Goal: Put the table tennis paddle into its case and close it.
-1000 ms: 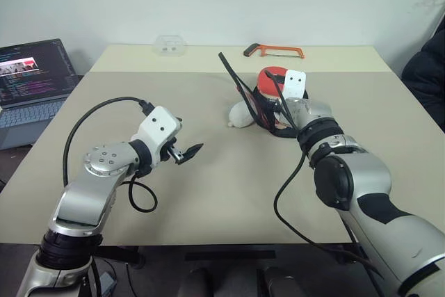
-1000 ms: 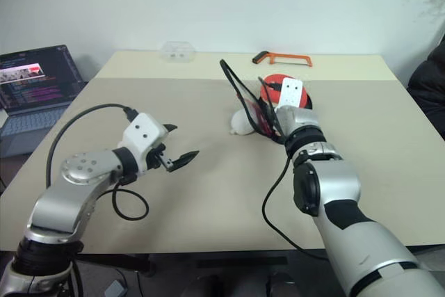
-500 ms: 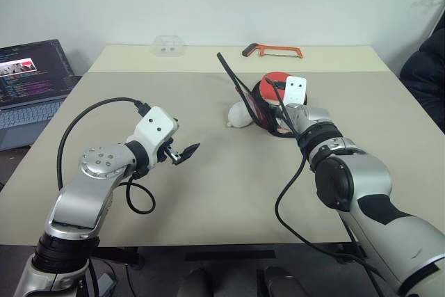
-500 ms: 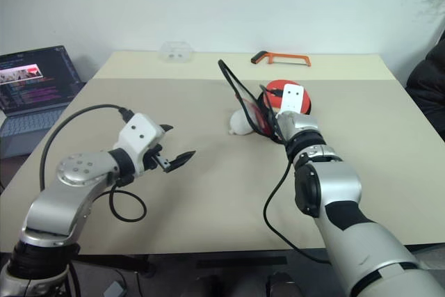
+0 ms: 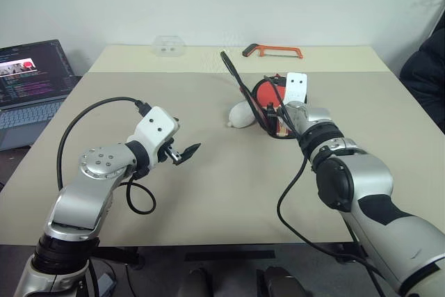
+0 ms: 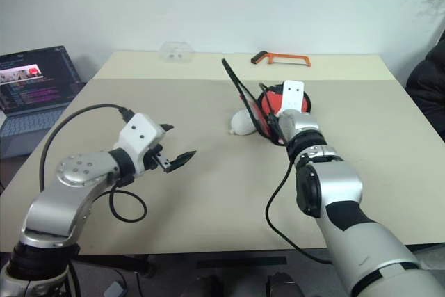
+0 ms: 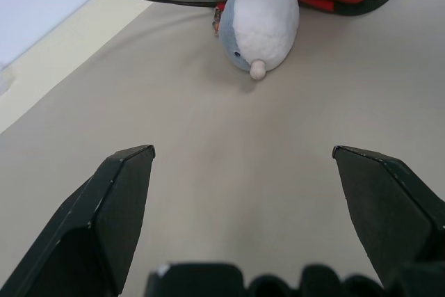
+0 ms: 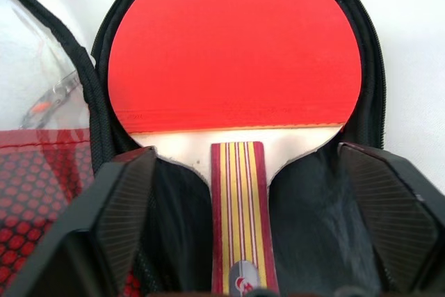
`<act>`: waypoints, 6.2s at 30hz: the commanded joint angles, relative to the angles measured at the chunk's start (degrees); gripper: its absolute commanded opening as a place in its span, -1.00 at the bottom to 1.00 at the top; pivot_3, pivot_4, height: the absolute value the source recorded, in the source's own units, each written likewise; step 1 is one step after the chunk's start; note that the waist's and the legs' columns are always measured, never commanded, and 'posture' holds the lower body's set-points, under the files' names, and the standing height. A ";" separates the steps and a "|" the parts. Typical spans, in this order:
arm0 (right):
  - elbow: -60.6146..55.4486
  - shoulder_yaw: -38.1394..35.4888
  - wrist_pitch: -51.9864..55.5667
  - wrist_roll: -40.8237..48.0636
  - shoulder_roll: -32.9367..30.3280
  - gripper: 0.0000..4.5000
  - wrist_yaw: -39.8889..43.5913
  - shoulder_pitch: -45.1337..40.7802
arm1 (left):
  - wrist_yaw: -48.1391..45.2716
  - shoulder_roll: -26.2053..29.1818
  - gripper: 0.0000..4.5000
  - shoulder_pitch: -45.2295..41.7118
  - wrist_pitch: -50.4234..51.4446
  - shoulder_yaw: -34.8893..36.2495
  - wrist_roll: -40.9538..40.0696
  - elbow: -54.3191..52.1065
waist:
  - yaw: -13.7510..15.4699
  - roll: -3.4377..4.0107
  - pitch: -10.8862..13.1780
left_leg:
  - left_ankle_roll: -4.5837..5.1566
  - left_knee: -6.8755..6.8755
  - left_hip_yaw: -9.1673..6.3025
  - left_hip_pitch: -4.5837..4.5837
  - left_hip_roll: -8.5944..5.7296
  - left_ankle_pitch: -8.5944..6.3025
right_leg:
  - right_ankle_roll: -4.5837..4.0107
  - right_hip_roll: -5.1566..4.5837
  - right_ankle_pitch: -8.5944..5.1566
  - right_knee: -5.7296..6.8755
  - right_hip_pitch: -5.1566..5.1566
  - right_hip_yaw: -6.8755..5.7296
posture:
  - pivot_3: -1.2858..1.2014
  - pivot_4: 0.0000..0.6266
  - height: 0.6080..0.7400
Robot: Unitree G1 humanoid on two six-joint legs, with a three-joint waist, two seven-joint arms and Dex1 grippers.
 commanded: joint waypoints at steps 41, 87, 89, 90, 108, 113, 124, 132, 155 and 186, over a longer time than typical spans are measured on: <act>-86.70 -1.91 16.00 28.39 -44.70 1.00 70.73 51.43 | 7.37 -33.48 -0.98 -43.71 -24.02 -15.06 12.05 66.02 | 3.15 -0.05 0.02 | 0.04 0.92 -0.64 0.02 -0.12 -0.03 | 0.16 0.08 0.05 -0.10 0.77 -0.40 | 0.03 -0.52 1.00; -28.52 -17.23 21.52 33.19 -15.92 1.00 19.46 23.37 | -12.67 -5.20 0.99 -8.75 -11.20 -0.54 -2.54 13.09 | 1.90 0.24 -0.03 | -0.33 0.30 -1.29 0.00 -0.01 0.24 | -0.33 0.14 -0.09 -0.01 0.74 -1.17 | 0.03 -0.52 1.00; -28.18 -18.05 20.94 34.17 -15.72 1.00 20.06 23.40 | -12.68 -4.31 0.99 -7.21 -10.76 0.32 -3.32 11.58 | 1.75 0.24 -0.03 | -0.33 0.25 -1.29 0.01 0.00 0.24 | -0.33 0.14 -0.09 -0.01 0.72 -1.16 | 0.03 -0.52 1.00; -28.00 -18.42 20.91 34.68 -15.55 1.00 20.28 23.34 | -12.81 -3.71 0.99 -6.47 -10.71 0.81 -3.57 11.12 | 1.73 0.24 -0.03 | -0.33 0.23 -1.29 0.01 0.00 0.24 | -0.33 0.15 -0.09 -0.01 0.71 -1.16 | 0.03 -0.52 1.00; -29.83 -18.75 23.56 36.84 -7.49 1.00 21.87 24.97 | -10.89 0.24 0.99 -3.42 -7.03 2.05 -6.05 6.46 | 1.22 0.24 -0.03 | -0.32 0.15 -1.27 0.03 0.05 0.25 | -0.35 0.19 -0.09 0.01 0.66 -1.13 | 0.03 -0.52 1.00; -29.86 -18.46 23.10 35.89 -8.32 1.00 21.18 25.61 | -10.50 0.37 0.99 -3.92 -6.84 1.71 -5.86 6.36 | 1.20 0.24 -0.03 | -0.32 0.14 -1.27 0.02 0.05 0.25 | -0.35 0.20 -0.09 0.00 0.65 -1.13 | 0.03 -0.52 1.00; -31.58 -20.51 19.52 36.02 -10.00 1.00 17.69 29.05 | -10.10 1.15 0.99 -3.76 -6.66 1.91 -5.70 6.06 | 2.18 0.17 -0.07 | -0.29 0.17 -1.32 0.08 -0.01 0.27 | -0.35 0.14 -0.10 -0.02 0.80 -1.19 | 0.03 -0.52 1.00; -31.35 -20.20 18.12 36.07 -10.55 1.00 17.74 28.46 | -9.39 1.58 0.99 -3.48 -6.50 2.17 -5.71 5.81 | 2.24 0.17 -0.07 | -0.29 0.16 -1.32 0.13 -0.01 0.27 | -0.35 0.13 -0.10 -0.03 0.85 -1.20 | 0.03 -0.52 1.00; -37.88 -17.75 24.70 38.93 -0.67 1.00 16.61 29.50 | -9.10 1.85 0.99 -3.16 -6.81 1.86 -5.79 5.92 | 0.16 0.17 -0.07 | -0.29 0.00 -1.29 0.13 0.09 0.27 | -0.39 0.22 -0.12 -0.02 0.70 -1.15 | 0.03 -0.52 1.00; -22.73 -15.05 16.28 33.65 -1.04 0.82 23.80 22.31 | -8.35 1.76 1.00 -3.92 -6.67 1.05 -5.17 6.12 | -1.55 0.09 -0.10 | -0.28 -0.15 -1.18 0.74 0.12 0.28 | -0.42 0.30 -0.13 -0.01 1.07 -0.91 | 0.03 -0.52 1.00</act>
